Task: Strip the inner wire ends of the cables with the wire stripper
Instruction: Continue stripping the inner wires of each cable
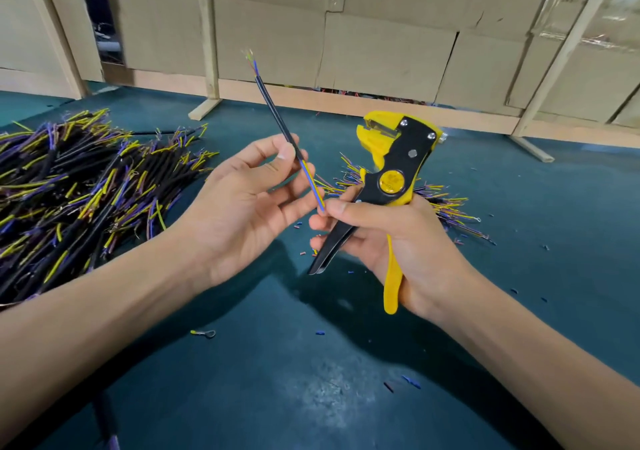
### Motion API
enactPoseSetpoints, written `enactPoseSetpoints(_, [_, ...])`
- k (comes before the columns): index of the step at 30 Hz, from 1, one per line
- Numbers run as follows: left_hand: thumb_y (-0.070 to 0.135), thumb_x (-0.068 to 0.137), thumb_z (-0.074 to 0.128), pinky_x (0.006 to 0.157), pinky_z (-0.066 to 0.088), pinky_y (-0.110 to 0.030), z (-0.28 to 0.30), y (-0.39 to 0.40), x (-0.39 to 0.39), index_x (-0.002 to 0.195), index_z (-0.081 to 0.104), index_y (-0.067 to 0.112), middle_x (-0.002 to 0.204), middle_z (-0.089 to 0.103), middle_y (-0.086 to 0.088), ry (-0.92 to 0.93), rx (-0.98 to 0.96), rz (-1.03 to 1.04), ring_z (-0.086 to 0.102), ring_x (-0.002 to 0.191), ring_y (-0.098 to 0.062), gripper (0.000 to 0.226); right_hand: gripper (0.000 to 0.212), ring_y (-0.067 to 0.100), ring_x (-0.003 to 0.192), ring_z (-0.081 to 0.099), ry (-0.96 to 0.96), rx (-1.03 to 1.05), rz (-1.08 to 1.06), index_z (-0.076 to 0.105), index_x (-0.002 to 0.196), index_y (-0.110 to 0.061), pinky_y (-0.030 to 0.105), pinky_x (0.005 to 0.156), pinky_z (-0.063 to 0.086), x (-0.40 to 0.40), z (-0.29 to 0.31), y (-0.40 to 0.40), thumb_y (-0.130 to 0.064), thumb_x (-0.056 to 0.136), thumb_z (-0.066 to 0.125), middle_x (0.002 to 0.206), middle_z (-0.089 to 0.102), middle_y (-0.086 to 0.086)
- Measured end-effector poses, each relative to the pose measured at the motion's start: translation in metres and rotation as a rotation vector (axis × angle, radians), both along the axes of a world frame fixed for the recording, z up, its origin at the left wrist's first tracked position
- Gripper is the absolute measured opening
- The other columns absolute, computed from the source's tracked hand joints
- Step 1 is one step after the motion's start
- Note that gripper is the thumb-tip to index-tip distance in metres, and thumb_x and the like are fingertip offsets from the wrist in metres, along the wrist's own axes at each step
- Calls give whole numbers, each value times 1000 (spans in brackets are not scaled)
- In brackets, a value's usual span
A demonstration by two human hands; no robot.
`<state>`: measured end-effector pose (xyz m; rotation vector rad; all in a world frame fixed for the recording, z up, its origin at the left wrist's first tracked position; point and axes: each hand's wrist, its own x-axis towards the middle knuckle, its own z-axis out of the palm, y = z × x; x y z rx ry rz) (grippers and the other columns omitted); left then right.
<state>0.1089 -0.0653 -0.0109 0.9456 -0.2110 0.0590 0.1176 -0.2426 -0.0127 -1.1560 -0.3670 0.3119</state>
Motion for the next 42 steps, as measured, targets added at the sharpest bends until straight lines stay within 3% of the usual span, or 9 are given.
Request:
enactPoseSetpoints(5, [11,95,59,74,58,-34,2,-5,-4,107,63,13,91,67,-6,-34,13,-23,65,75,-19,13,16,38,71,70,-17,-10,-8,62,85,3,48,69,59,0,2,-2,4,74,72,75,66,21])
enactPoseSetpoints(14, [12,96,58,51,52,-36,3,-10,-8,115,62,12,82,59,-8,-9,99,6,63,63,-26,19,13,36,69,68,-25,-41,41,62,84,3,49,70,59,-6,-2,4,10,79,72,80,66,26])
enactPoseSetpoints(17, [13,98,58,54,51,-35,3,-10,-7,115,64,13,84,59,-9,16,108,9,62,61,-28,19,15,37,70,67,-11,-32,-1,63,83,2,47,69,59,-4,-2,4,7,73,73,78,66,27])
enactPoseSetpoints(21, [14,98,59,54,46,-27,5,-8,-4,111,68,14,86,64,-8,98,105,49,57,65,-18,16,17,38,69,69,7,0,-97,64,83,1,47,69,59,2,-2,0,4,72,75,73,63,20])
enactPoseSetpoints(26, [26,90,66,52,46,-23,8,-9,-5,116,64,11,81,64,-5,240,6,-57,52,60,-12,30,18,39,68,69,-13,-58,-172,64,81,-1,50,70,61,10,-7,-3,6,72,77,77,63,22])
enactPoseSetpoints(31, [18,79,74,61,56,-29,8,-1,-6,121,65,15,85,71,-1,225,317,-77,68,73,-18,43,12,37,67,70,-51,-106,-171,71,70,-11,52,72,62,11,-9,-3,0,70,77,70,67,16])
enactPoseSetpoints(38, [6,73,75,63,58,-31,7,1,-3,124,63,8,89,74,-13,236,309,-110,74,80,-25,52,16,33,64,69,-60,-88,-206,68,76,-5,47,69,62,13,-9,-7,9,81,75,70,67,16])
enactPoseSetpoints(42, [7,72,75,56,54,-28,8,2,-3,118,67,9,78,72,-5,211,347,-145,70,66,-19,47,25,33,64,67,-56,-23,-225,70,69,-11,45,66,61,14,-7,-7,10,82,73,68,64,13])
